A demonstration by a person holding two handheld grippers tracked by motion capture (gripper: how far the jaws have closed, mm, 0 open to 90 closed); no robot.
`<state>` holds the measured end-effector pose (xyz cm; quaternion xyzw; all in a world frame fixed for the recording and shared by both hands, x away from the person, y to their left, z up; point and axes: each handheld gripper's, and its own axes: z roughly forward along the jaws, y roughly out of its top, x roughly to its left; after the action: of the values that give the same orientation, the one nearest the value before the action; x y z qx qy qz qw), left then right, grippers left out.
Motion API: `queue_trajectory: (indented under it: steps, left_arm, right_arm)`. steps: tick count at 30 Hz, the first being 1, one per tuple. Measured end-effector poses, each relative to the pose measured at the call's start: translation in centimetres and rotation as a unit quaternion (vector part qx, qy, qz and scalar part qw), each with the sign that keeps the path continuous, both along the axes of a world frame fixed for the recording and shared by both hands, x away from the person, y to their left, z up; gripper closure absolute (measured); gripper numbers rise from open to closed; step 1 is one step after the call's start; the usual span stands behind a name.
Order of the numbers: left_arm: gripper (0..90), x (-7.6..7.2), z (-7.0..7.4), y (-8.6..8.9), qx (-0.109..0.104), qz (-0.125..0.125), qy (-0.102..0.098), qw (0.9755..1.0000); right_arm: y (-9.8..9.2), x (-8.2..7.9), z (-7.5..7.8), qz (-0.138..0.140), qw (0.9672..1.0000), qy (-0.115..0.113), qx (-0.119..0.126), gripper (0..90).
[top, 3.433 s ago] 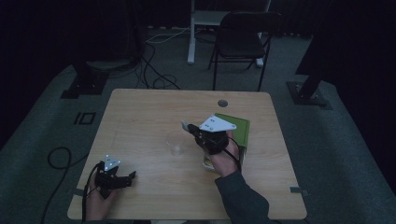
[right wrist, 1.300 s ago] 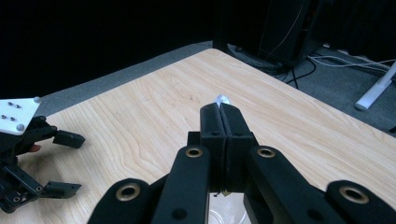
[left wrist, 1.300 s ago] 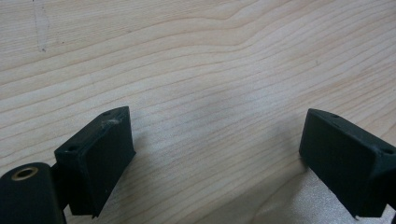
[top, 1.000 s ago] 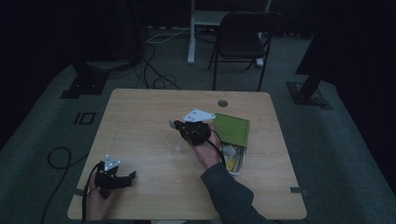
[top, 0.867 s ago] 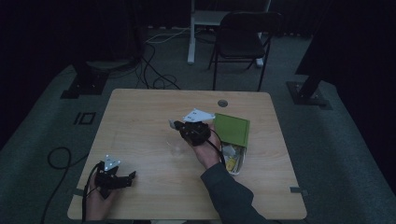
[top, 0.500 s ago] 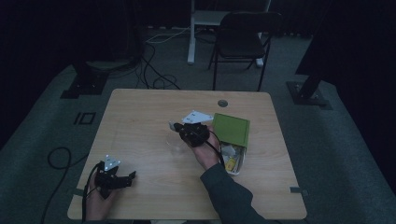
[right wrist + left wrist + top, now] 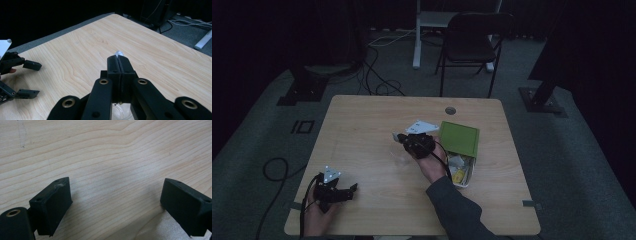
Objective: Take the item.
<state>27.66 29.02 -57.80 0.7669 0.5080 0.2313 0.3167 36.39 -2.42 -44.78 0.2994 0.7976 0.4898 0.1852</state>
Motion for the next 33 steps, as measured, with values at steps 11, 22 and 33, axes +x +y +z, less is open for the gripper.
queue_trajectory:
  steps: [11, 22, 33]
  left_arm:
    - [10.6, 0.0, 0.0, 0.0, 0.000, 0.000, 0.000, 1.0000]
    - [10.6, 0.0, 0.0, 0.0, 0.000, 0.000, 0.000, 1.0000]
    - [10.6, 0.0, 0.0, 0.0, 0.000, 0.000, 0.000, 1.0000]
  right_arm:
    - [0.0, 0.2, -0.7, -0.001, 1.0000, 0.007, -0.006, 89.7]
    - [0.2, 0.3, -1.0, -0.002, 0.9999, 0.013, -0.010, 89.7]
    - [-0.1, 0.4, -1.1, -0.007, 0.9999, 0.014, -0.001, 65.0]
